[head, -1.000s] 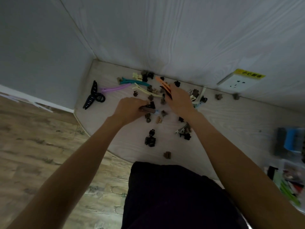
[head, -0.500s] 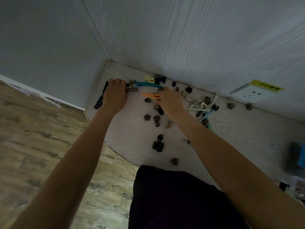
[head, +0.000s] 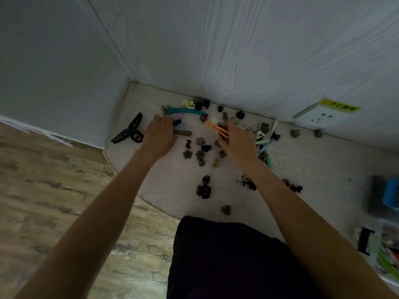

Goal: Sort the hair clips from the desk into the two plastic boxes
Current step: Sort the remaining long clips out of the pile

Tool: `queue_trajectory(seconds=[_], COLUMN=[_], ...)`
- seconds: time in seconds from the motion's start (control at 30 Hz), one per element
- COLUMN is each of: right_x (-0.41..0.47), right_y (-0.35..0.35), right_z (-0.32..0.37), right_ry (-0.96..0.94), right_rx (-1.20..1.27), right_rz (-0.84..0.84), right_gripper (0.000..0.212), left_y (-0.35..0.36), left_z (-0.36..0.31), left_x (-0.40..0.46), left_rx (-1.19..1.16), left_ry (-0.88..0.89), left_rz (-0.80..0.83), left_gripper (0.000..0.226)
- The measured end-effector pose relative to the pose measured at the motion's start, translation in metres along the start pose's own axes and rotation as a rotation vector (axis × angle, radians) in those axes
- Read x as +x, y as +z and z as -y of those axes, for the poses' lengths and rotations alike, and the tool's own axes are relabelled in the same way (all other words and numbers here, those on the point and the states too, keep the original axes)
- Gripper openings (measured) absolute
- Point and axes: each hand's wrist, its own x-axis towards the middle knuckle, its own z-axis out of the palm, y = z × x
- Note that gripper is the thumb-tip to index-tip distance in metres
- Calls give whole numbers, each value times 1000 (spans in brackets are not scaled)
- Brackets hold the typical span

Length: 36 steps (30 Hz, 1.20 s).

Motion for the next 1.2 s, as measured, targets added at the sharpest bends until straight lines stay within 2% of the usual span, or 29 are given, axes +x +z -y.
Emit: queue_trajectory(seconds=[0.1, 0.33, 0.47, 0.53, 0.63, 0.7, 0.8, 0.93, 0.97, 1.07, 1.2], right_x=[-6, -39, -59, -67, -83, -92, -131, -202, -229, -278, -323], right_y=[-5, -26, -42, -45, -47, -47, -62, -93, -106, -128, -135], right_z=[-8, -45, -75, -85, -91, -86, -95, -125, -140, -175, -242], right_ry=[49, 166, 296, 327, 372, 399, 504, 651, 703, 839, 859], right_rx=[25, -81, -178, -194, -60, 114, 330, 410, 394, 251, 38], right_rz=[-16, -43, -105, -75, -113, -120, -159, -339, -391, -416, -258], right_gripper=[40, 32, 34, 34, 20, 24, 23, 28, 31, 36, 38], left_y=[4, -2, -11, -12, -10, -5, 5, 12, 14, 19, 30], left_z=[-9, -34, -61, -80, -113, -126, -169, -246, -274, -317, -371], left_x=[-5, -25, -35, -41, -47, -48, -50, -59, -66, -77, -97], left_rx=[-5, -205, -326, -445, -566, -632, -736, -618, -572, -491, -473], left_ry=[-20, -107, -146, -146, -136, -147, -83, 223, 320, 468, 539], left_rz=[6, -76, -51, -23, 70, 154, 314, 428, 447, 478, 470], left_gripper=[24, 20, 21, 20, 21, 26, 35, 29, 27, 25, 36])
